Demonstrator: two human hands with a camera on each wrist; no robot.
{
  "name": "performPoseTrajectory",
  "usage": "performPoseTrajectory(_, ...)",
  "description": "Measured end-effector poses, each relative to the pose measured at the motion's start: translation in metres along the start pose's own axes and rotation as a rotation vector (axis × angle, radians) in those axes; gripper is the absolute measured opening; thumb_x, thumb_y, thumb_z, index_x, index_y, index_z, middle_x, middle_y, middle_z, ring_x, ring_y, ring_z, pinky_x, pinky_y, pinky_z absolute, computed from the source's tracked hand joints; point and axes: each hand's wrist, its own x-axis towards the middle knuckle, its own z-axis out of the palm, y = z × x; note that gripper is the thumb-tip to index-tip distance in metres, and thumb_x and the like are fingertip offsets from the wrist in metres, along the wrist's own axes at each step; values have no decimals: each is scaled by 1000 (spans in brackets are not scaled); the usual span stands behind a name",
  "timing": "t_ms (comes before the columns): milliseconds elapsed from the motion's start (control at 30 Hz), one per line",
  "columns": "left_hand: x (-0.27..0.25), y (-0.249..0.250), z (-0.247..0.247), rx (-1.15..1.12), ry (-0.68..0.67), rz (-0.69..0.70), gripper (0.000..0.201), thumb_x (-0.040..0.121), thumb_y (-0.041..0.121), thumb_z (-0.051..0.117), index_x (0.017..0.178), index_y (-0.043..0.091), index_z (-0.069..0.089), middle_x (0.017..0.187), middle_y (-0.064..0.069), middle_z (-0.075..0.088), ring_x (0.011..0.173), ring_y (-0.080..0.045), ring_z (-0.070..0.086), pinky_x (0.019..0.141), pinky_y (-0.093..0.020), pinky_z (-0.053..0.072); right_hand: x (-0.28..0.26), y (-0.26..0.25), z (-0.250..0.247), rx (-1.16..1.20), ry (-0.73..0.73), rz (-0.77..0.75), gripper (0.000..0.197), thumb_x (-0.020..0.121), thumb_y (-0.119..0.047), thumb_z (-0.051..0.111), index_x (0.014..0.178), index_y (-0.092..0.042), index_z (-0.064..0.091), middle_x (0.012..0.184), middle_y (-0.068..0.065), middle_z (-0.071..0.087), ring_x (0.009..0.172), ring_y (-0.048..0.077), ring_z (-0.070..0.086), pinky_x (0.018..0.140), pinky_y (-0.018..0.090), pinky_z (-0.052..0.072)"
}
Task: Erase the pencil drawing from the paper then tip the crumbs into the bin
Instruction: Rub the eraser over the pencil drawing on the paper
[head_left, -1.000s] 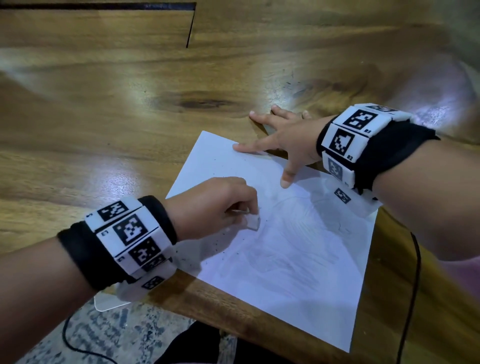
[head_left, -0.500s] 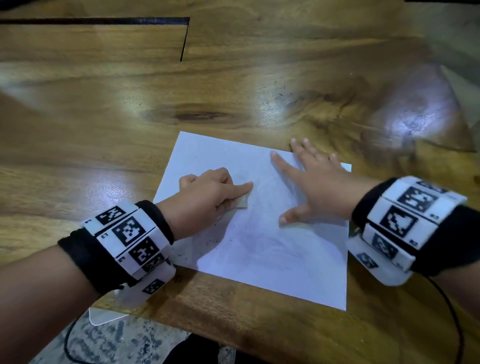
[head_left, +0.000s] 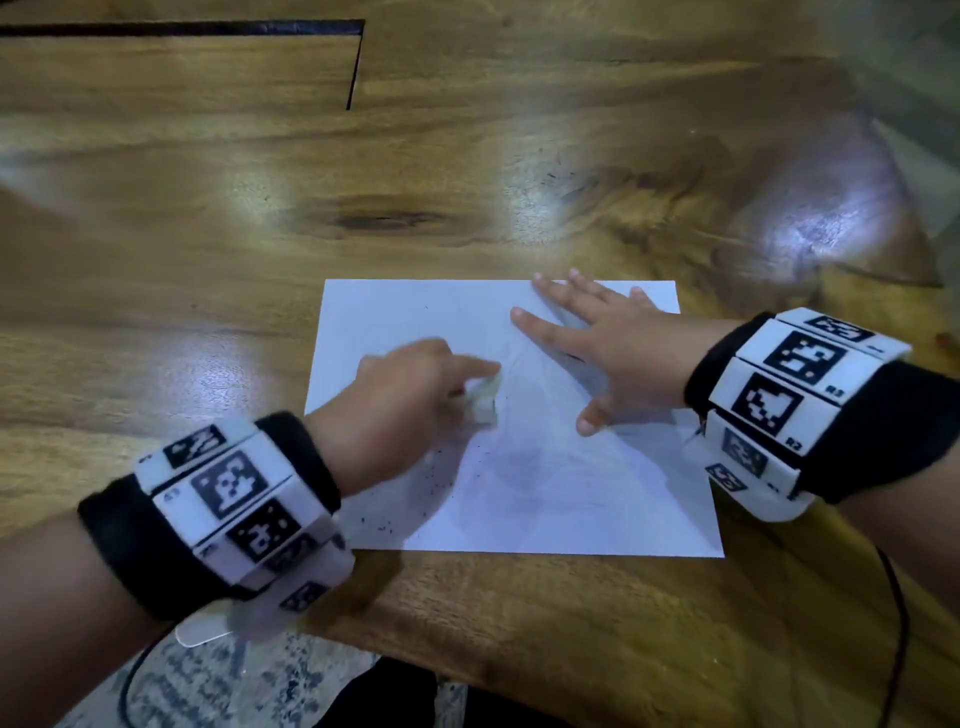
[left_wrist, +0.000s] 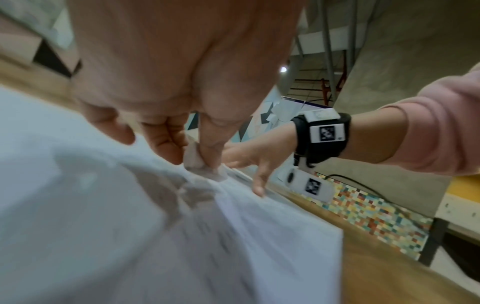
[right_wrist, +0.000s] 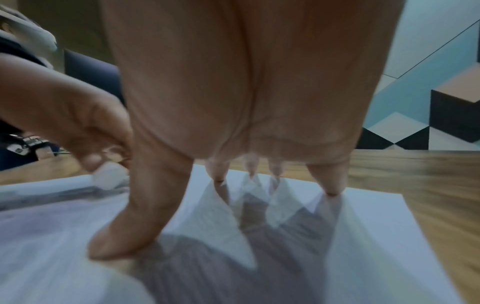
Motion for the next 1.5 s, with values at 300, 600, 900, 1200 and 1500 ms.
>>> performPoseTrajectory(300,30,2,0,75,78,70,6,78,16,66,83,14,67,72,0,50,66,-16,46,59,-23,29,1,-5,8,-18,-16,-32,124,69,-56,71,142,-34,-26,148,-6,-39,139,18,-31,113,58,-2)
performPoseTrajectory(600,20,9,-5,17,-46,137,18,74,35,69,87,23,72,66,2,61,62,-10,51,61,-8,35,-2,-9,7,53,1,-17,126,67,-48,77,143,-36,-23,149,-8,-37,138,15,-32,113,58,-6)
performPoseTrajectory(900,-25,-10,5,-28,-266,202,11,79,31,64,76,23,70,70,11,52,62,2,49,59,-10,35,-1,-10,8,69,3,-13,127,67,-46,78,143,-35,-24,149,-6,-38,138,16,-33,112,59,-7)
performPoseTrajectory(1200,-21,-7,10,-42,-146,212,16,78,28,61,66,18,64,65,9,46,54,4,44,56,-7,32,-2,-10,7,92,7,-6,127,66,-44,78,144,-36,-21,150,-8,-36,138,14,-32,113,58,-8)
performPoseTrajectory(1500,2,-1,3,21,-109,230,11,75,21,60,67,15,66,71,-4,58,61,-17,55,59,-22,38,-3,-10,7,86,12,-3,127,66,-45,79,143,-37,-22,150,-8,-36,138,15,-31,113,58,-8)
